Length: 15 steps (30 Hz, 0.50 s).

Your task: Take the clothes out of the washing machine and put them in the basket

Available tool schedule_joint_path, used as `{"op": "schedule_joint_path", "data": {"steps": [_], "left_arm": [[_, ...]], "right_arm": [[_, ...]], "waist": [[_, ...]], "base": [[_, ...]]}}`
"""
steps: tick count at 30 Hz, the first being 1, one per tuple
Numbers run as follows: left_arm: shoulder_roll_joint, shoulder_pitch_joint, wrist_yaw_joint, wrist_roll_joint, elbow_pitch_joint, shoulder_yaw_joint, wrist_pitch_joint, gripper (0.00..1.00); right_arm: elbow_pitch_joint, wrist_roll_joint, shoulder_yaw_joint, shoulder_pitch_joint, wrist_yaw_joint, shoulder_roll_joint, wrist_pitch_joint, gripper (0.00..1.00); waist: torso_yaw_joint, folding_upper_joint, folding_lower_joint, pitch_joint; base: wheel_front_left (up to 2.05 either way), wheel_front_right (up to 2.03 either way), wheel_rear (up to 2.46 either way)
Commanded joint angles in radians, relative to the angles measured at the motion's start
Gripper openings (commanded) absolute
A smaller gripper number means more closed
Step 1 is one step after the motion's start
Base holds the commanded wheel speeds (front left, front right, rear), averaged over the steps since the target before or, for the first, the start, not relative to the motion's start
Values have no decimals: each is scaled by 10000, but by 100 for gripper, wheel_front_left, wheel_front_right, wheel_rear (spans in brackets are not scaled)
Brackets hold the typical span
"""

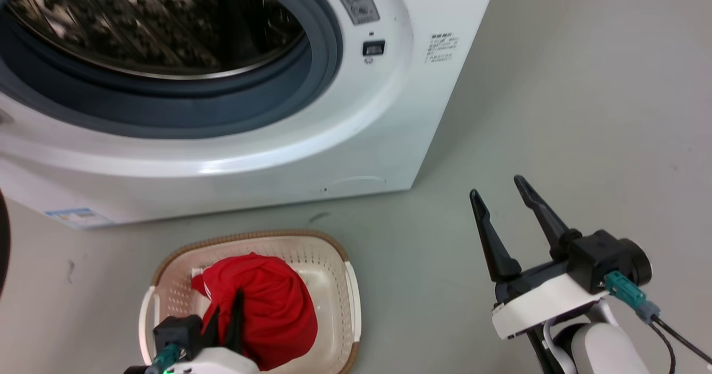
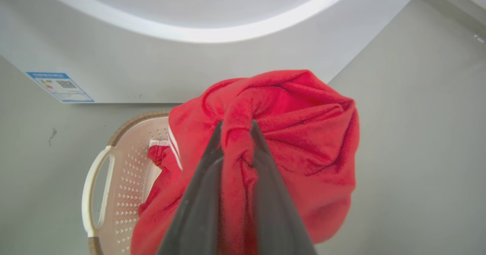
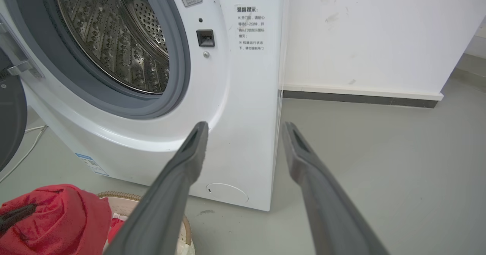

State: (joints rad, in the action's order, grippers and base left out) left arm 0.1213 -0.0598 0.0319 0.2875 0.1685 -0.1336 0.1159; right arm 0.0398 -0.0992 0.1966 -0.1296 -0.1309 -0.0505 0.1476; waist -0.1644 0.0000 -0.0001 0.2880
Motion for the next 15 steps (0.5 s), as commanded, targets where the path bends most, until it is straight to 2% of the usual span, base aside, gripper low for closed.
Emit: {"op": "schedule_joint_path", "data": {"steps": [1,8,15], "left_arm": [[20,412,-146,62,419,-72,61,0],[101,2261,-682,-14,3624,-298,575,0],[249,4361,-856,-63,6279,-247,1122,0]], "right_arm": [[-56,12,17,-194,5,4,28,100],[-88,2,161,-742,5,5,153,100],[-61,-52,299,-1273,5,7,352,100]], "waist": [[-25,0,1,512],[-311,0,1,1822],[-648,0,1,3119]], "base": [[0,0,0],[0,0,0],[0,0,0]]}}
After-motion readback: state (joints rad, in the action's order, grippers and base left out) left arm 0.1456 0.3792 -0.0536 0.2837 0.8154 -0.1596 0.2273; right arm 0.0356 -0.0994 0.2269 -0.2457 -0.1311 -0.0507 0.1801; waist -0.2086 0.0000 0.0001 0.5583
